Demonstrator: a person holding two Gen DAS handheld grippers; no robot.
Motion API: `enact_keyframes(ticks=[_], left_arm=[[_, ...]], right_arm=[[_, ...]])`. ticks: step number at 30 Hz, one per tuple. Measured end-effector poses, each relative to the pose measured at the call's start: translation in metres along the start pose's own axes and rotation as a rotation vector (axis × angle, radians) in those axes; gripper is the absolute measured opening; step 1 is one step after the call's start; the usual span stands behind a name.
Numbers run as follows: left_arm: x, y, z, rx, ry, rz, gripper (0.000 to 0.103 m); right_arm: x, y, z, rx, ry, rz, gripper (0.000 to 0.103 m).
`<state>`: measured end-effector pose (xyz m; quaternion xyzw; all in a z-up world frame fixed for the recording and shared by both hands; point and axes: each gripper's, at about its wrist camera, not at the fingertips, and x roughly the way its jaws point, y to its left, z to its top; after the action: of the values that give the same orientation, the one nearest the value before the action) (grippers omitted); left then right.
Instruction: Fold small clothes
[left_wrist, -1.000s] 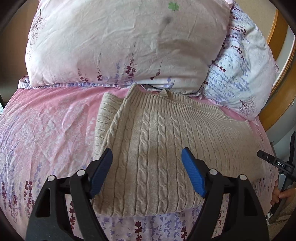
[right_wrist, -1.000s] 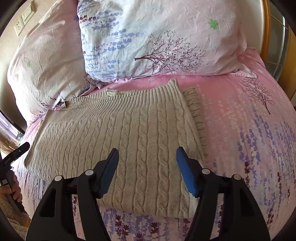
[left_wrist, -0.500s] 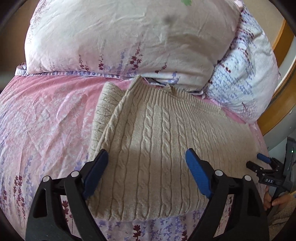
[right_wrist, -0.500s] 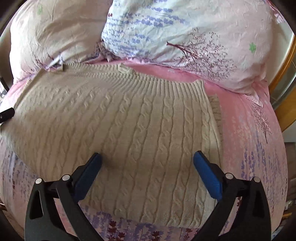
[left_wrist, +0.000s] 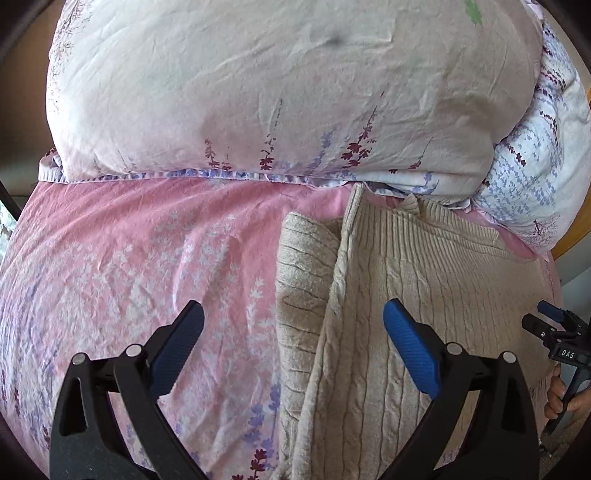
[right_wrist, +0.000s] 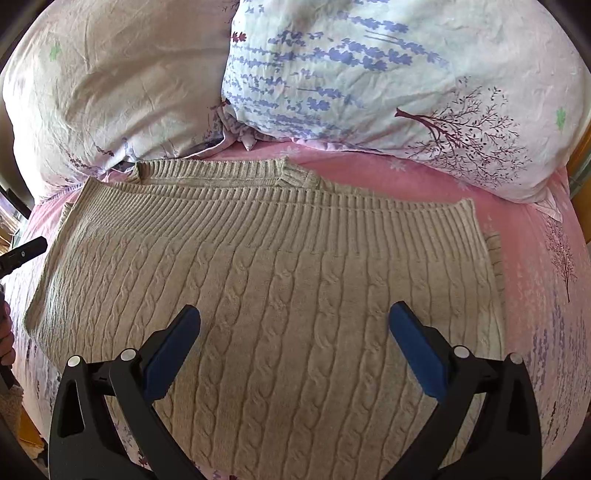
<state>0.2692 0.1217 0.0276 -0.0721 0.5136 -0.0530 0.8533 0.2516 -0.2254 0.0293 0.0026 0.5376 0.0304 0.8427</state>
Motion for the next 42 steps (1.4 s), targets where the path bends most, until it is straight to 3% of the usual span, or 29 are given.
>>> enact_keyframes(ticks=[6, 11, 14, 16, 19, 26, 30, 31, 32, 36, 42], left_arm=[[0.024, 0.004, 0.0, -0.024, 0.076, -0.05, 0.097], [0.024, 0.002, -0.002, -0.035, 0.049, -0.076, 0.094], [0.021, 0.004, -0.002, -0.062, 0.035, -0.105, 0.082], [0.019, 0.009, -0.002, -0.081, 0.027, -0.139, 0.067], [0.018, 0.014, -0.002, -0.091, 0.037, -0.2, 0.055], [0.02, 0.018, 0.001, -0.147, 0.056, -0.329, 0.045], [0.021, 0.011, 0.0, -0.131, 0.06, -0.311, 0.043], [0.022, 0.008, 0.001, -0.133, 0.069, -0.307, 0.031], [0.024, 0.005, 0.002, -0.141, 0.084, -0.311, 0.027], [0.019, -0.007, 0.005, -0.155, 0.073, -0.293, 0.023], [-0.005, -0.033, 0.018, -0.198, 0.019, -0.355, 0.022]], right_arm=[[0.01, 0.006, -0.006, -0.019, 0.011, -0.043, 0.102], [0.012, 0.007, -0.009, -0.018, -0.005, -0.043, 0.102], [0.012, 0.007, -0.012, -0.018, -0.021, -0.043, 0.102], [0.011, 0.008, -0.015, -0.017, -0.025, -0.042, 0.102], [0.01, 0.008, -0.019, -0.016, -0.027, -0.04, 0.102], [0.009, 0.006, -0.021, -0.017, -0.032, -0.037, 0.102], [0.008, 0.005, -0.02, -0.021, -0.038, -0.036, 0.102], [0.007, 0.005, -0.021, -0.022, -0.039, -0.036, 0.102], [0.006, 0.004, -0.021, -0.023, -0.039, -0.034, 0.102], [-0.01, -0.007, -0.026, 0.034, -0.062, -0.027, 0.102], [-0.046, -0.047, -0.051, 0.161, -0.126, -0.051, 0.102]])
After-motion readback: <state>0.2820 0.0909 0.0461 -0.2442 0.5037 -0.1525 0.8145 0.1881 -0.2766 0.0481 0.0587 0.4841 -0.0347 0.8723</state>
